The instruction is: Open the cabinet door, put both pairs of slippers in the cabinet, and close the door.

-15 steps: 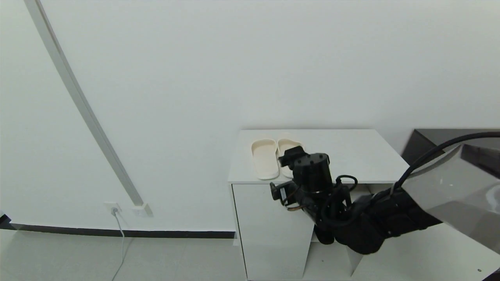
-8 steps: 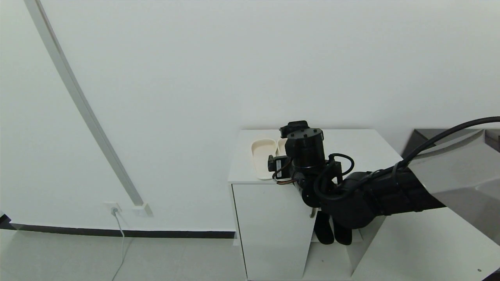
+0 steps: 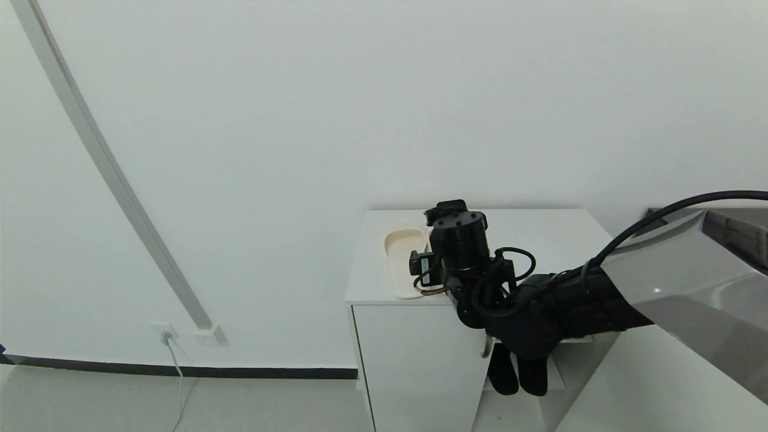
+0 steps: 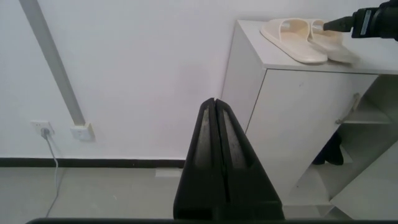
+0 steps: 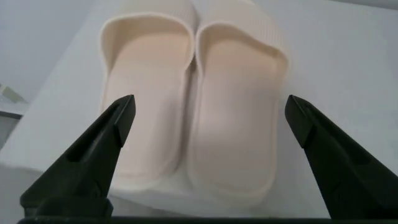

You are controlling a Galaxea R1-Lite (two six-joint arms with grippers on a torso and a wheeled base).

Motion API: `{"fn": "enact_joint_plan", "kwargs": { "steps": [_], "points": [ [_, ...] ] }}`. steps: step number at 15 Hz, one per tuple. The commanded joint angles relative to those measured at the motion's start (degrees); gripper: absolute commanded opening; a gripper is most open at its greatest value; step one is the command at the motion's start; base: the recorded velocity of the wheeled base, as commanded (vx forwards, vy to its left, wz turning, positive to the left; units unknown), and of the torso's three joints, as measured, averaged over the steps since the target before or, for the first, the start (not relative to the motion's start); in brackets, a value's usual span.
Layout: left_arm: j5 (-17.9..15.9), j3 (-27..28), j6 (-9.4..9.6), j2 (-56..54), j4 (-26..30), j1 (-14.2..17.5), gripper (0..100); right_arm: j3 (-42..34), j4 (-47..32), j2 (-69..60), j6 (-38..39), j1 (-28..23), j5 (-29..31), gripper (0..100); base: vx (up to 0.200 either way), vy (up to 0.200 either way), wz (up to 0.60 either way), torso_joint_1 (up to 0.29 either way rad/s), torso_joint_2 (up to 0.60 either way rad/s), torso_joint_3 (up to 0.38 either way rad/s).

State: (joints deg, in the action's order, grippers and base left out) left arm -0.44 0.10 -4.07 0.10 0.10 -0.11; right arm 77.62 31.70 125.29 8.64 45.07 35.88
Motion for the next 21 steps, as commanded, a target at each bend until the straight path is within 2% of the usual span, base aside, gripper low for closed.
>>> {"fn": "enact_joint_plan", "kwargs": {
  "steps": [1, 6, 11, 15, 21],
  "points": [
    [0.0, 0.0, -0.06, 0.1, 0.0, -0.1, 0, 0.1, 0.1, 2.0, 0.8, 0.1, -0.1, 100, 0.200, 0.000, 0.00, 0.007, 0.01, 0.002],
    [0.0, 0.0, -0.06, 0.1, -0.1, 0.0, 0, 3.7, 0.5, 7.2, 3.7, -0.2, -2.2, 100, 0.000, 0.000, 0.00, 0.000, 0.00, 0.000],
    [0.1, 0.0, -0.50, 0.1, -0.1, 0.0, 0, 15.3, 0.0, 13.7, 1.0, -3.5, -5.1, 100, 0.000, 0.000, 0.00, 0.000, 0.00, 0.000],
    [0.1, 0.0, -0.59, 0.1, -0.1, 0.0, 0, 20.6, -0.4, 17.4, -0.3, -4.8, -5.2, 100, 0.000, 0.000, 0.00, 0.000, 0.00, 0.000],
    [0.1, 0.0, -0.59, 0.1, -0.1, 0.0, 0, 23.2, -0.9, 18.1, -0.3, -5.7, -6.0, 100, 0.000, 0.000, 0.00, 0.000, 0.00, 0.000]
  ]
}}
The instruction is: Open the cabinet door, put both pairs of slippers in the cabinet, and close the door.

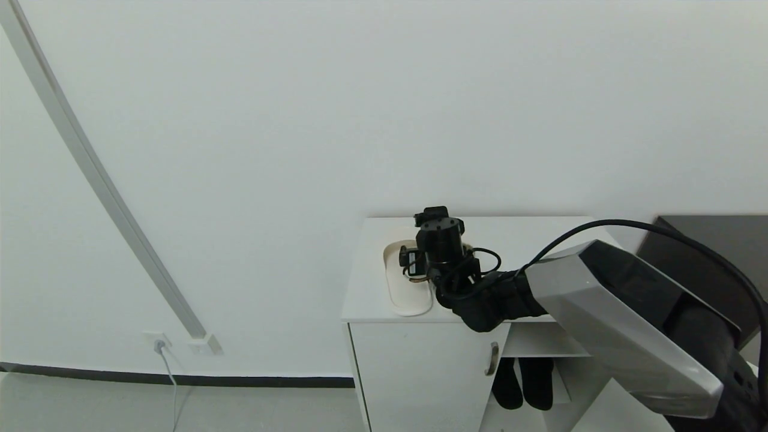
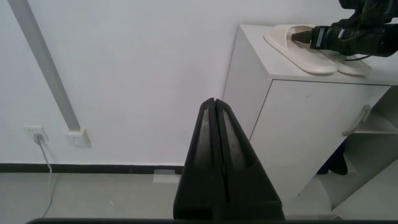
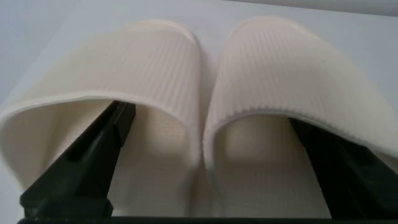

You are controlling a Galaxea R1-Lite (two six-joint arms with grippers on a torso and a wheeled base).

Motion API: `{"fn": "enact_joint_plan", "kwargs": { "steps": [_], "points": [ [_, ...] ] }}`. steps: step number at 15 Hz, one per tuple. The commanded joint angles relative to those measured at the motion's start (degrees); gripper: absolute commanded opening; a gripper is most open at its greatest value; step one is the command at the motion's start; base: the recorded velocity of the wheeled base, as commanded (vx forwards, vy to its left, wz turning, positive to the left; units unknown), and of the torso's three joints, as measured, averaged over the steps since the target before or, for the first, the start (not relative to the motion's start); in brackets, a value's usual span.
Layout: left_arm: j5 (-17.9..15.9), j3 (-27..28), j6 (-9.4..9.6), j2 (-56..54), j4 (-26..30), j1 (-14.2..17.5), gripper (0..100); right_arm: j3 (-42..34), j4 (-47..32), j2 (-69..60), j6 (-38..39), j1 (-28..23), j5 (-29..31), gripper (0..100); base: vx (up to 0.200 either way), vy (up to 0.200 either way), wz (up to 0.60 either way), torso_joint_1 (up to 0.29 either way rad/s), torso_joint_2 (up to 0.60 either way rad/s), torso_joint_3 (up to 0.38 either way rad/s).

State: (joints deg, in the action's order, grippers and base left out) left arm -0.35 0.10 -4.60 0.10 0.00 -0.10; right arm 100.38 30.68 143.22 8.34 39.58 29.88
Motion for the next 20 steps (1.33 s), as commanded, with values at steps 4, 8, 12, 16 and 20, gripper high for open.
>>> {"fn": "enact_joint_plan", "kwargs": {
  "steps": [4, 8, 12, 16, 20],
  "points": [
    [0.0, 0.0, 0.03, 0.1, 0.0, 0.0, 0, 4.9, -2.5, 1.7, 0.0, -0.3, 0.0, 0, 0.000, 0.000, 0.00, 0.000, 0.00, 0.000],
    [0.0, 0.0, -0.06, 0.1, 0.0, 0.0, 0, 5.0, -2.9, 1.7, 0.0, -0.2, 0.0, 0, 0.000, 0.000, 0.00, 0.000, 0.00, 0.000],
    [0.0, 0.0, -0.06, 0.1, 0.0, 0.0, 0, 1.3, -2.6, -2.1, 0.0, 0.6, 0.0, 0, 0.000, 0.000, 0.00, 0.000, 0.00, 0.000],
    [0.0, 0.0, -0.06, 0.1, 0.0, 0.0, 0, -14.1, 1.0, -15.1, 0.0, 1.2, -4.8, 0, 0.000, 0.000, 0.00, 0.000, 0.00, 0.000],
    [0.0, 0.0, 0.03, 0.1, 0.0, -0.1, 0, -38.7, 8.9, -30.9, -3.1, 0.0, -14.1, 0, 0.000, 0.000, 0.00, 0.000, 0.00, 0.000]
  ]
}}
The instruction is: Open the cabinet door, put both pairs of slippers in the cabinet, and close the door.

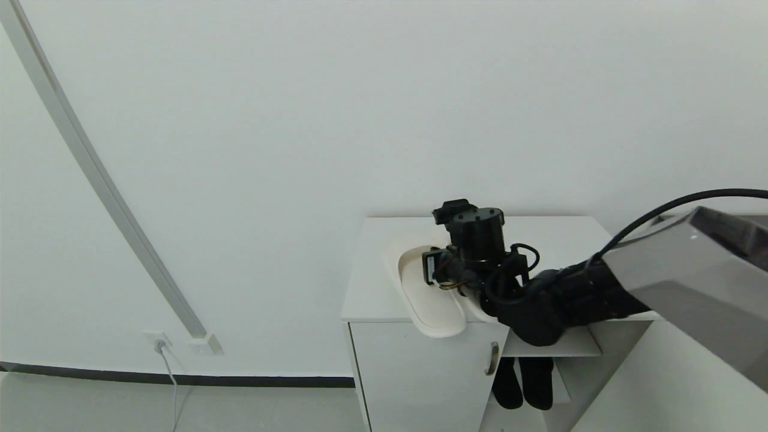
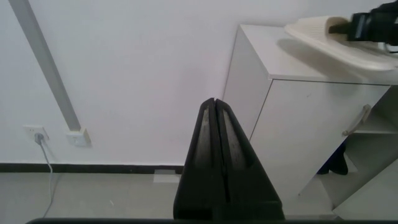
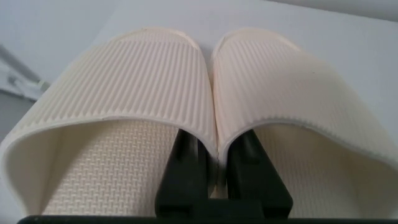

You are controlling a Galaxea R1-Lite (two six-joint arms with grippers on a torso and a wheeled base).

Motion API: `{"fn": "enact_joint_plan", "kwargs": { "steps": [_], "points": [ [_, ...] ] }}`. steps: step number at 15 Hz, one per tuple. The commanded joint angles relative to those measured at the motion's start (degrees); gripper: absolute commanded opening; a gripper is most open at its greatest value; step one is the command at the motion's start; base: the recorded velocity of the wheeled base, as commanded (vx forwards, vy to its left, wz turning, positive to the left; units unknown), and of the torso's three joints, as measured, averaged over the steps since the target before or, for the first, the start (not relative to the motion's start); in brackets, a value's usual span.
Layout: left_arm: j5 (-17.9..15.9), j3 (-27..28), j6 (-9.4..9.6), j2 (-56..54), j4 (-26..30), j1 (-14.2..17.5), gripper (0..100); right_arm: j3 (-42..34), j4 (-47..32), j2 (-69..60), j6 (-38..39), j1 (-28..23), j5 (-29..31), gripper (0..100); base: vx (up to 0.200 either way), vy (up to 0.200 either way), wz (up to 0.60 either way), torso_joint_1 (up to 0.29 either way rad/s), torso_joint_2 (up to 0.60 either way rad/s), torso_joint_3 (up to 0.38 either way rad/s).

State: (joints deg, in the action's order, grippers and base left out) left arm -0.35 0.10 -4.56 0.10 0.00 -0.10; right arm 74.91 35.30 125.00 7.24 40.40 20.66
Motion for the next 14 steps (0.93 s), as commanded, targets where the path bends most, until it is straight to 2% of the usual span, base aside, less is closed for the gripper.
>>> {"fn": "enact_joint_plan", "kwargs": {
  "steps": [1, 3, 5, 6, 7, 8, 12, 14],
  "points": [
    [0.0, 0.0, -0.01, 0.1, 0.0, 0.0, 0, -19.2, 7.7, -16.2, -3.5, -1.1, -7.7, 0, 0.000, 0.000, 0.00, 0.000, 0.00, 0.000],
    [0.0, 0.0, -0.01, 0.1, 0.0, 0.0, 0, -29.5, 11.3, -24.3, -6.5, -1.6, -11.7, 0, 0.000, 0.000, 0.00, 0.000, 0.00, 0.000],
    [0.0, 0.0, -0.01, 0.1, 0.0, 0.0, 0, -34.0, 9.4, -30.7, -6.5, -1.6, -16.4, 0, 0.000, 0.000, 0.00, 0.000, 0.00, 0.000],
    [0.0, 0.0, -0.01, 0.1, 0.0, 0.0, 0, -34.0, 9.3, -31.0, -6.5, -1.6, -16.4, 0, 0.000, 0.000, 0.00, 0.000, 0.00, 0.000],
    [0.0, 0.0, -0.01, 0.1, 0.0, 0.0, 0, -35.6, 3.3, -35.1, -6.5, -2.3, -20.0, 0, 0.000, 0.000, 0.00, 0.000, 0.00, 0.000],
    [0.0, 0.0, -0.01, 0.1, 0.0, 0.0, 0, -35.3, 1.2, -35.9, -6.5, -2.3, -20.4, 0, 0.000, 0.000, 0.00, 0.000, 0.00, 0.000],
    [0.0, 0.0, 0.08, 0.1, 0.0, 0.0, 0, -35.4, 0.3, -35.7, -6.5, -2.3, -20.3, 0, 0.000, 0.000, 0.00, 0.000, 0.00, 0.000],
    [0.0, 0.0, -0.01, 0.1, 0.0, 0.0, 0, -35.4, 0.3, -35.6, -6.6, -2.3, -20.1, 0, -0.200, 0.000, 0.00, 0.000, 0.00, 0.005]
  ]
}}
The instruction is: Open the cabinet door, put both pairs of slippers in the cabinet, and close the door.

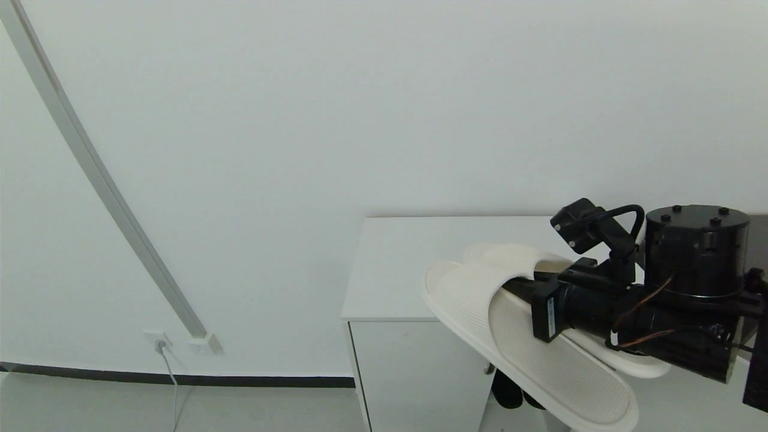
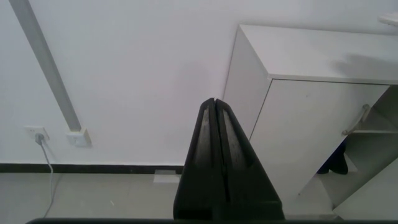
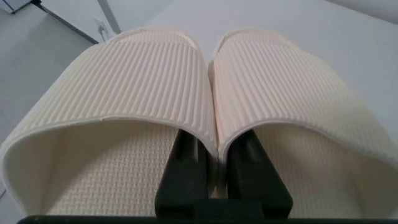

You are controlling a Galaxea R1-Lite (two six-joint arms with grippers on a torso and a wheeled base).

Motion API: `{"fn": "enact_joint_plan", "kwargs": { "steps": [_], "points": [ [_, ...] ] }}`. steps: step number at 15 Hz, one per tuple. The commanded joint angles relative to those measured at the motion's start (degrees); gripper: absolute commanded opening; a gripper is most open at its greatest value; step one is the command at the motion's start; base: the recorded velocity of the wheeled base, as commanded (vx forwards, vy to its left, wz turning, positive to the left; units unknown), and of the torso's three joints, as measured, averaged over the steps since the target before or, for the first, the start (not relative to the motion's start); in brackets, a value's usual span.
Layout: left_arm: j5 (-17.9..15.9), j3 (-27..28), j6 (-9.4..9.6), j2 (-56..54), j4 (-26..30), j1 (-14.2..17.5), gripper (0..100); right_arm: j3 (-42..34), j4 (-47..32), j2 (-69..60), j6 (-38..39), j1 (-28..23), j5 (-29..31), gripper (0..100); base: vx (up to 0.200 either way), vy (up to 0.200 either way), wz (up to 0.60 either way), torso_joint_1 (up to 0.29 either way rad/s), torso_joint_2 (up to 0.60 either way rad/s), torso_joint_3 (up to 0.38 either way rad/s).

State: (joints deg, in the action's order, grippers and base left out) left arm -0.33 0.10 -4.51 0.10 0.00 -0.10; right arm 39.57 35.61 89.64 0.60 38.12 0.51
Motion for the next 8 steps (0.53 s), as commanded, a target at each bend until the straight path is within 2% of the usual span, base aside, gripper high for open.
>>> {"fn": "enact_joint_plan", "kwargs": {
  "steps": [1, 8],
  "points": [
    [0.0, 0.0, 0.03, 0.1, 0.0, 0.0, 0, -0.2, 0.0, -0.3, 0.0, 0.2, 0.0, 0, -0.200, 0.000, 0.00, 0.017, 0.00, 0.002],
    [0.0, 0.0, -0.06, 0.1, 0.0, 0.0, 0, -0.6, 0.0, -0.3, -1.6, 1.2, 0.0, 0, -0.200, 0.000, 0.00, 0.000, 0.01, 0.003]
  ]
}}
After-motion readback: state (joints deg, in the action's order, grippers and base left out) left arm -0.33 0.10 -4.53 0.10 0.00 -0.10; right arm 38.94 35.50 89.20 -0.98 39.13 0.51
